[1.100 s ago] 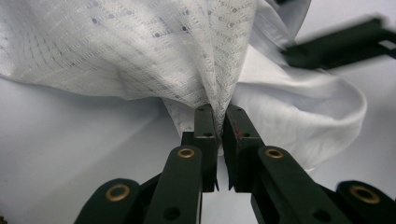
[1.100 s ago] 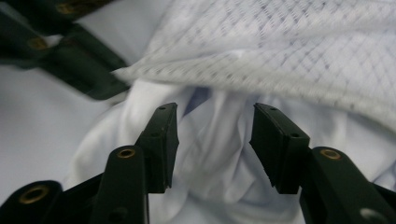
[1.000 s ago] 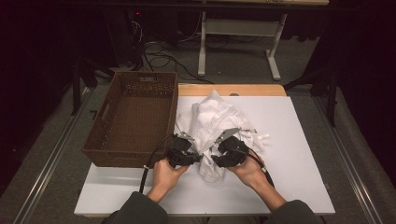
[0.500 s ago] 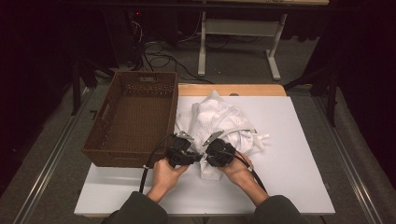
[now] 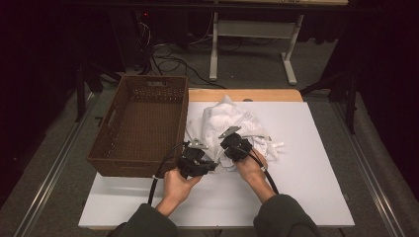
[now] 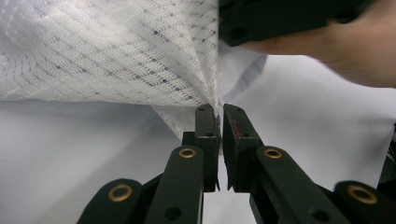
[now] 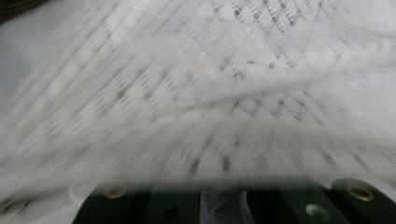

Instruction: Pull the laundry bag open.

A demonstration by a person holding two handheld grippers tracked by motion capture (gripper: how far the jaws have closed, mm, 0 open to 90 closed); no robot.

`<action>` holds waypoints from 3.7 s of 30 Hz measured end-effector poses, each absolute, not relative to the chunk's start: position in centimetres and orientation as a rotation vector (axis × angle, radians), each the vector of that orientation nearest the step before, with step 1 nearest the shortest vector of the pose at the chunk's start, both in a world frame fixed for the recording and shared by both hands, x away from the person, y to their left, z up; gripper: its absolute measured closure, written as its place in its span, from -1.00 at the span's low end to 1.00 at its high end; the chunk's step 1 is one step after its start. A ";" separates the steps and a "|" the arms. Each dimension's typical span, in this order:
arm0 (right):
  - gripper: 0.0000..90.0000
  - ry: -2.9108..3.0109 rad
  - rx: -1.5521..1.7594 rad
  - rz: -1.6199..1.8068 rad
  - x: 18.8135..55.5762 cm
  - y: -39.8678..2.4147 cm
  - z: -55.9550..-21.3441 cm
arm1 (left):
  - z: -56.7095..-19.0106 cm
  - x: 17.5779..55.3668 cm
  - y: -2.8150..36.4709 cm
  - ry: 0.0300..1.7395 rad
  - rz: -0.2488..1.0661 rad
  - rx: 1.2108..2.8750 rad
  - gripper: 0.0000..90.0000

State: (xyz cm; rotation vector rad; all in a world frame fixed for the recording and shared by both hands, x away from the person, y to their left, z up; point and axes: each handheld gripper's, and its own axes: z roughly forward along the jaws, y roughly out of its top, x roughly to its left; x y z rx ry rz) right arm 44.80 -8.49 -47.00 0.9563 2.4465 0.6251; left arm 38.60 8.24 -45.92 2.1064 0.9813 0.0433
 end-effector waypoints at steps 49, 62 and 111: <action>0.92 2.499 0.872 0.675 43.0 -8.6 -45.6 | -46.2 38.1 7.8 0.972 0.061 2.156 0.97; 0.43 2.521 0.911 0.633 44.2 -7.9 -46.3 | -47.1 38.9 8.4 1.041 0.023 2.158 0.48; 0.56 2.561 0.827 0.673 39.6 -11.5 -44.0 | -47.7 38.2 9.6 1.099 0.033 2.180 0.77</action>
